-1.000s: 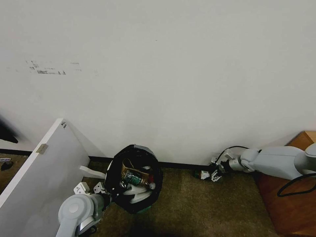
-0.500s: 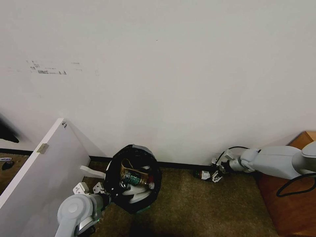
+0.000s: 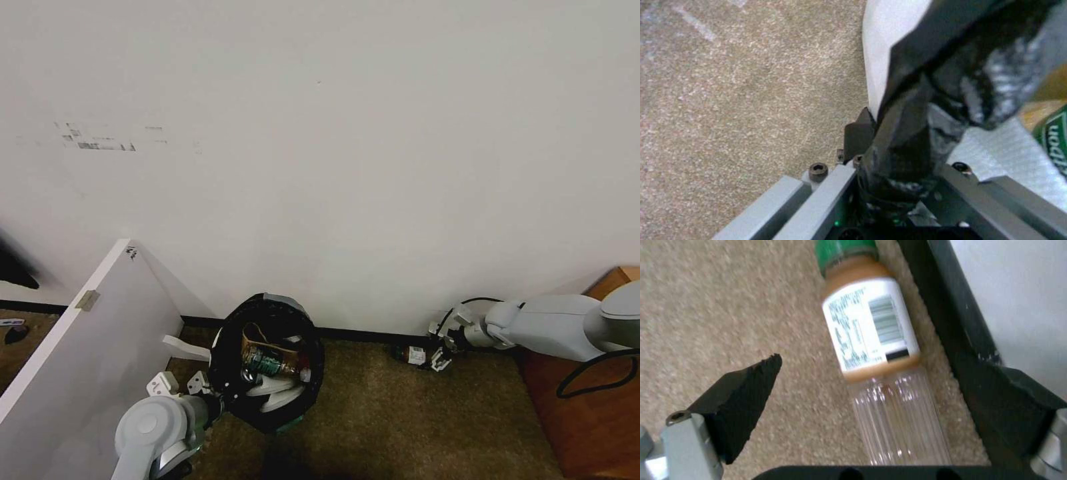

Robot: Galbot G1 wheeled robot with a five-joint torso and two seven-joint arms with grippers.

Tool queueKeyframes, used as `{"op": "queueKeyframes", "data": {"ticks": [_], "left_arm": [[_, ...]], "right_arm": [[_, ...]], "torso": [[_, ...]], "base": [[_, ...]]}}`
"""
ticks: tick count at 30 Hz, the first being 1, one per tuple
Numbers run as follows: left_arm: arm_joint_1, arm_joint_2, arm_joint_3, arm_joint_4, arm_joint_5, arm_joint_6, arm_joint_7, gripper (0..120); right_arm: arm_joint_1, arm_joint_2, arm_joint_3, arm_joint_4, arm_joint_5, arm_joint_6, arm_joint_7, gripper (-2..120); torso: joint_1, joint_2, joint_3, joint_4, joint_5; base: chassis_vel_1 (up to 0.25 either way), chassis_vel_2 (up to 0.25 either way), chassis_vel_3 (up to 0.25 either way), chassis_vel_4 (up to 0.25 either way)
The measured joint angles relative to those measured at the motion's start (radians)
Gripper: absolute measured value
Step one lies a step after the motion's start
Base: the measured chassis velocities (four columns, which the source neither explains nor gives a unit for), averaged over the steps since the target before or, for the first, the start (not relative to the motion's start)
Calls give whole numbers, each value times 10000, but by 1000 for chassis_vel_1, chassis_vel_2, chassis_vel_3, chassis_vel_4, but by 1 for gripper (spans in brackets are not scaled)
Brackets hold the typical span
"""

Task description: Pick up the trash bin and place the garbage on the floor into it.

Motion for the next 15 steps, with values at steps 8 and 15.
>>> {"op": "queueKeyframes", "data": {"ticks": [8, 15], "left_arm": [[36, 18, 32, 43, 68, -13, 113, 0], [-7, 22, 53, 96, 98, -12, 123, 0]], "right_arm": [[-4, 16, -198, -188, 77, -109, -93, 100], [-3, -122, -353, -306, 143, -203, -129, 100]], "torso": [[0, 0, 0, -6, 0], [-1, 2, -3, -10, -8]], "base": [[0, 0, 0, 0], [0, 0, 0, 0]]}}
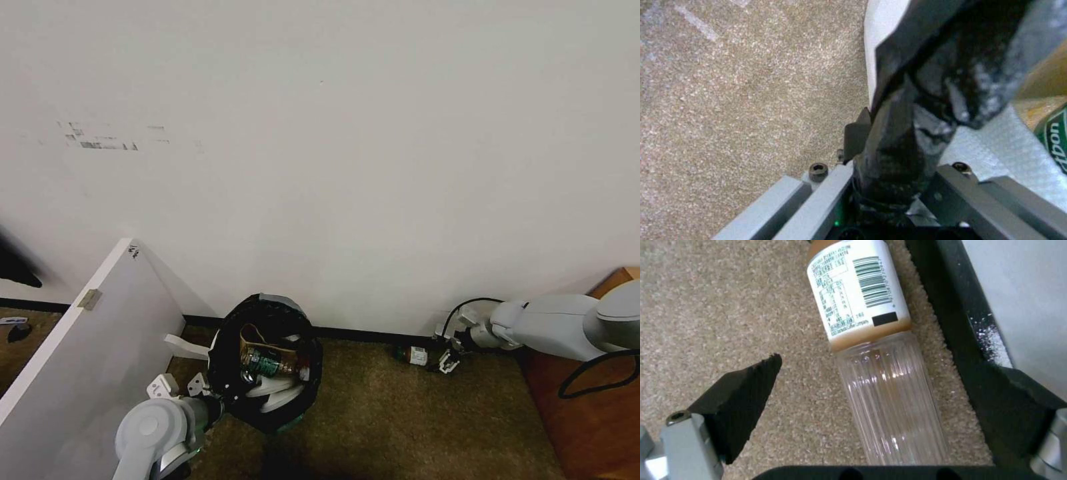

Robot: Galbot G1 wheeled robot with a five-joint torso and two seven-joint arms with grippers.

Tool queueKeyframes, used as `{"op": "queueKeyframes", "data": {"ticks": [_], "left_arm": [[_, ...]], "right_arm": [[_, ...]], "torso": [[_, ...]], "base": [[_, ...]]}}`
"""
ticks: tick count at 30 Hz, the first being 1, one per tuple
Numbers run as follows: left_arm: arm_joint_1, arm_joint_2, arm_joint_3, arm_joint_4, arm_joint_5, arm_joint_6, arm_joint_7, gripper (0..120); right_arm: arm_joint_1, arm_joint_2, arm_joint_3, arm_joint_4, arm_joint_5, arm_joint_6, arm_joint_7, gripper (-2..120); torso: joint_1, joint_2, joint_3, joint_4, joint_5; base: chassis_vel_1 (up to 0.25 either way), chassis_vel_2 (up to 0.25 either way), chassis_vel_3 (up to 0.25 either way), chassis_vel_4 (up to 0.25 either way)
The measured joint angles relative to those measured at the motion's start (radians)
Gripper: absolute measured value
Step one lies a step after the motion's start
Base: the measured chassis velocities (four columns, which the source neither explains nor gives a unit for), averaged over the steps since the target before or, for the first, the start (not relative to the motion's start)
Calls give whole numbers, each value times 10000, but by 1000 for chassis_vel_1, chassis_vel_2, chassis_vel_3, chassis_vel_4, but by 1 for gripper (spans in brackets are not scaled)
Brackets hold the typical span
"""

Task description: Pick up the trash bin and place the garbage on the floor into it.

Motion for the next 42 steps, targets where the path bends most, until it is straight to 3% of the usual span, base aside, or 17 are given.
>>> {"op": "queueKeyframes", "data": {"ticks": [42], "left_arm": [[-21, 59, 96, 268, 255, 10, 450, 0]], "right_arm": [[-6, -473, -527, -333, 135, -458, -24, 100]], "torso": [[-1, 1, 2, 4, 1]], "base": [[0, 0, 0, 0]]}}
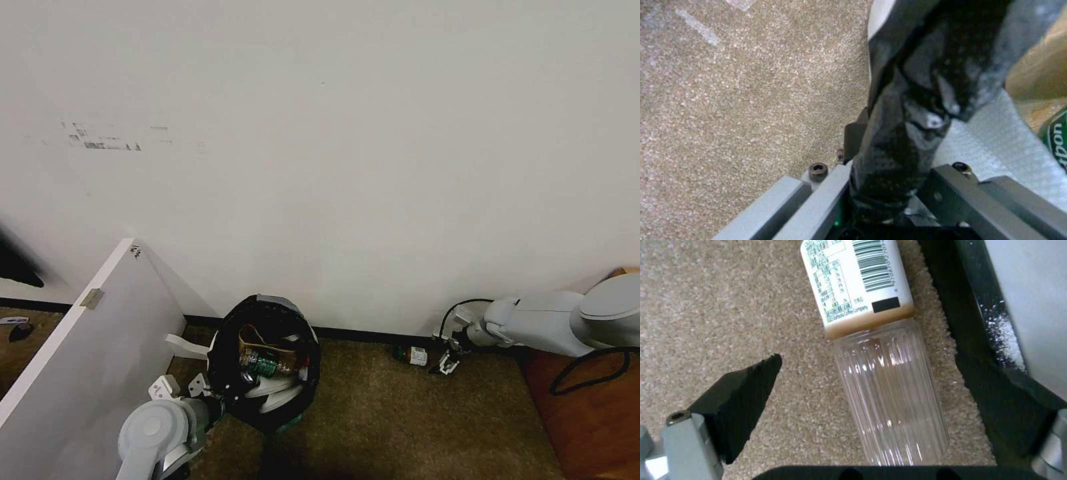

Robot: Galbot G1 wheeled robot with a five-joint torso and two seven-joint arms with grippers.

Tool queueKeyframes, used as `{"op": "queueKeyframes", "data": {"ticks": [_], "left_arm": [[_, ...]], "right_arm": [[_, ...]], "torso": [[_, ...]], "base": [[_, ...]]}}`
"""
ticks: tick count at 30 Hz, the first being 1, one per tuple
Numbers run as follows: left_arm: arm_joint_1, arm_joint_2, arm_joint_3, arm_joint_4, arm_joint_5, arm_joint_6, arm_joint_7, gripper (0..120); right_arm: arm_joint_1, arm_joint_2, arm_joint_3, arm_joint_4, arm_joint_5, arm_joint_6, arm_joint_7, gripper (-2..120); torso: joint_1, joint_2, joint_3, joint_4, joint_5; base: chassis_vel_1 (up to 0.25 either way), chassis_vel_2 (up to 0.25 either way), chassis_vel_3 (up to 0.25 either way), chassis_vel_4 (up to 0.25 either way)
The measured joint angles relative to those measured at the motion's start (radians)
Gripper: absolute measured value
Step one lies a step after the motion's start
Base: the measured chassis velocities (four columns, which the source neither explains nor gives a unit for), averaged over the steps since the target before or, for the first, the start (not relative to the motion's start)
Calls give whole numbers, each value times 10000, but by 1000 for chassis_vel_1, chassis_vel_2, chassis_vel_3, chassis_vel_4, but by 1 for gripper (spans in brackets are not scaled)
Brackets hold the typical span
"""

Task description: Pick up the trash bin and place the garbage on the floor into it.

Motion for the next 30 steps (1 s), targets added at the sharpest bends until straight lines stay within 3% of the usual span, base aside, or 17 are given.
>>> {"op": "queueKeyframes", "data": {"ticks": [30], "left_arm": [[127, 201, 23, -8, 162, 5, 304, 0]], "right_arm": [[-19, -486, -507, -263, 281, -389, 69, 100]], "torso": [[1, -2, 0, -6, -5]], "base": [[0, 0, 0, 0]]}}
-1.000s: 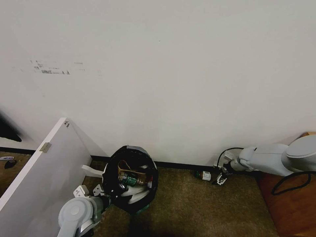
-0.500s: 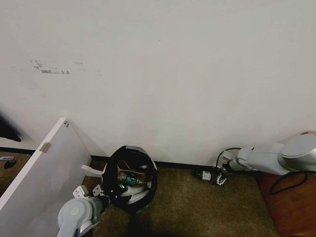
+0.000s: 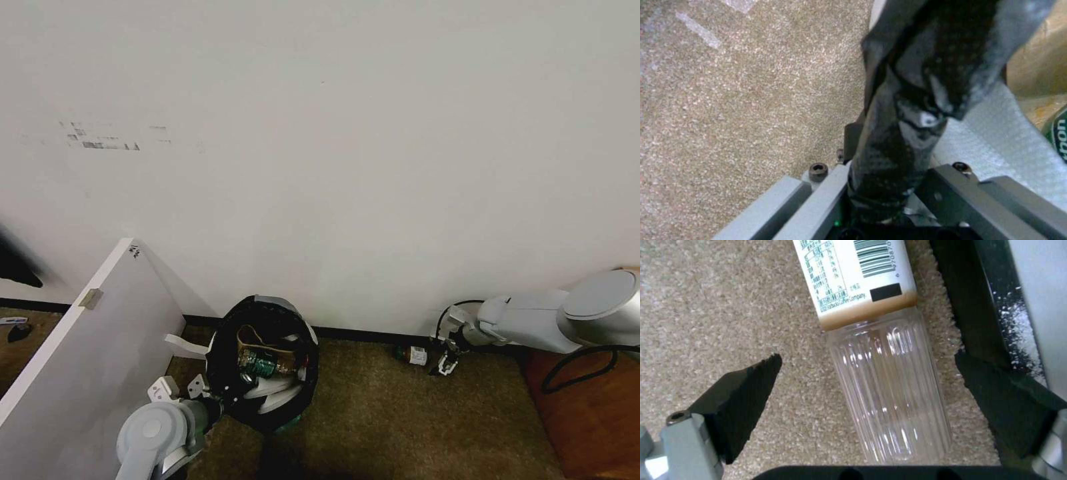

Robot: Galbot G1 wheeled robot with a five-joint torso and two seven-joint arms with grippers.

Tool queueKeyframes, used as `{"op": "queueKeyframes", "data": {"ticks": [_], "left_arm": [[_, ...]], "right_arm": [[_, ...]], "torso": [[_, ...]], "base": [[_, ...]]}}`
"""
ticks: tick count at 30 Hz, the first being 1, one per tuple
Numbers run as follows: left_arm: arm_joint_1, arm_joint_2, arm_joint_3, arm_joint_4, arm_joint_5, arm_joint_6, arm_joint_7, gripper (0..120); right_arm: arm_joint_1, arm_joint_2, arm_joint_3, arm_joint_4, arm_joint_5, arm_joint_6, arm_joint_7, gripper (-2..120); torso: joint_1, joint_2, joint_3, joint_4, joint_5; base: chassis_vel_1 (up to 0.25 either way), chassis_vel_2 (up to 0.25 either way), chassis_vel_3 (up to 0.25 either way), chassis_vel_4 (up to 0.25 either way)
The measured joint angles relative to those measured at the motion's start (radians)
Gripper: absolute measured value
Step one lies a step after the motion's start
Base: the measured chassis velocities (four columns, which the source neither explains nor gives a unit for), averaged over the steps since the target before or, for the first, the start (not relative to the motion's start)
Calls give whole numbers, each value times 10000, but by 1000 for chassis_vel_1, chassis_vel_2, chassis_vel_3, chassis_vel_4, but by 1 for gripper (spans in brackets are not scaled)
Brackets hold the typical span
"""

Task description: Pick up the trash bin and place the garbage on the floor into it.

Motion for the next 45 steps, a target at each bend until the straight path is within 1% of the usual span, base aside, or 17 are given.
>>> {"op": "queueKeyframes", "data": {"ticks": [13, 17, 19, 26, 33, 34, 35, 36, 37, 38, 41, 45], "left_arm": [[1, 54, -3, 24, 46, 4, 105, 0], [-28, 55, 61, 37, 80, 4, 102, 0], [-36, 54, 81, 43, 89, 4, 100, 0], [-68, 63, 125, 104, 227, 4, 236, 0], [-118, 68, 148, 116, 244, 8, 214, 0], [-134, 63, 160, 115, 240, 8, 247, 0], [-147, 66, 161, 116, 239, 7, 244, 0], [-147, 66, 161, 116, 239, 7, 244, 0], [-144, 65, 161, 115, 250, 8, 206, 0], [-147, 64, 165, 116, 253, 7, 208, 0], [-148, 49, 185, 117, 268, 3, 212, 0], [-149, 40, 184, 115, 281, 2, 210, 0]], "right_arm": [[-17, -78, -50, -24, 17, -150, 74, 100], [-21, -95, -50, -24, 33, -336, 74, 100], [-34, -125, -59, -131, 58, -399, 69, 100], [-37, -236, -129, -149, 221, -641, 72, 100], [-36, -315, -185, -176, 235, -747, 73, 100], [-51, -321, -215, -302, 215, -804, 299, 100], [-55, -325, -241, -347, 212, -813, 368, 100], [-55, -325, -241, -347, 212, -813, 368, 100], [-57, -346, -262, -347, 205, -814, 367, 100], [-56, -353, -278, -347, 198, -814, 368, 100], [-57, -380, -316, -347, 182, -815, 369, 100], [-57, -413, -328, -349, 164, -810, 376, 100]], "torso": [[0, 1, -2, 6, 2], [0, 2, -3, 11, 6], [0, 4, -3, 6, 6], [-1, 4, -3, 6, 3], [-1, 4, -1, 8, 3], [1, -3, 7, 16, 22], [4, -7, 19, -5, 41], [4, -7, 19, -5, 41], [3, -5, 11, 12, 37], [3, -6, 10, 6, 33], [3, -5, 5, 6, 18], [2, -3, 2, 5, 14]], "base": [[0, 0, 0, 0], [0, 0, 0, 0], [0, 0, 0, 0], [0, 0, 0, 0], [0, 0, 0, 0], [0, 0, 0, 0], [0, 0, 0, 0], [0, 0, 0, 0], [0, 0, 0, 0], [0, 0, 0, 0], [0, 0, 0, 0], [0, 0, 0, 0]]}}
